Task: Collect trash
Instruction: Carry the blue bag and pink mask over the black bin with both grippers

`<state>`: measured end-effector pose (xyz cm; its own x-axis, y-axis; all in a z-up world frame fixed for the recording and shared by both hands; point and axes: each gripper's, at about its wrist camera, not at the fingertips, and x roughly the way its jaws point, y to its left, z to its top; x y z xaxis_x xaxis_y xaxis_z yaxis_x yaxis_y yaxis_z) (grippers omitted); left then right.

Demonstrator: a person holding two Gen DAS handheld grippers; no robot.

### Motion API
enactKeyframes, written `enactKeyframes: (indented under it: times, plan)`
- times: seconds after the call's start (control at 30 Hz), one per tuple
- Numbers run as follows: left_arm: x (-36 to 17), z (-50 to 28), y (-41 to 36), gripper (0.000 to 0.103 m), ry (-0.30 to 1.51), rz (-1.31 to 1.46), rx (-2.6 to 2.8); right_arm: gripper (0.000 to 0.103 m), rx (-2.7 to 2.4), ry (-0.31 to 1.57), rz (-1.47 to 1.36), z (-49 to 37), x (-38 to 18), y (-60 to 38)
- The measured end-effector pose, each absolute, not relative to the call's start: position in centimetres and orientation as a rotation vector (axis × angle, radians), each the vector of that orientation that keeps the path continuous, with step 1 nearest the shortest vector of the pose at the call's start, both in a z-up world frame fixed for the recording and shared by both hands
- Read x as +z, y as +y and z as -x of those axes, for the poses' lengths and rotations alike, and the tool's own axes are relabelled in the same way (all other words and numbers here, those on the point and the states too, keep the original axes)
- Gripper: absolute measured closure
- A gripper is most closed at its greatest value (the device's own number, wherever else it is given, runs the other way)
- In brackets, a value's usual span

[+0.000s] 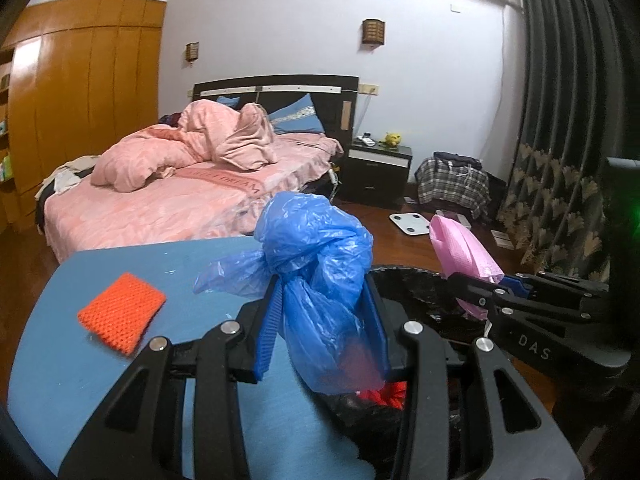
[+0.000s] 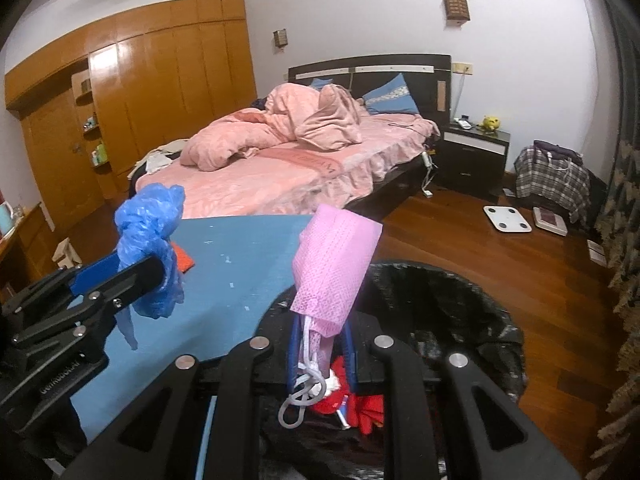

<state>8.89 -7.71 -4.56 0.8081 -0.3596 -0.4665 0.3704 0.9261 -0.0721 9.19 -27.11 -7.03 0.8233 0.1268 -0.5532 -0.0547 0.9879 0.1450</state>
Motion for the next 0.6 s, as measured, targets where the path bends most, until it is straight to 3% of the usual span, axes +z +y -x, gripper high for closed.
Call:
enactKeyframes:
  times: [0.6]
  plan:
    - [-5.9, -11.1, -13.6, 0.065, 0.51, -0.057, -0.485, 0.085, 0.002, 0.614, -0.143, -9.5, -8.6, -33.2]
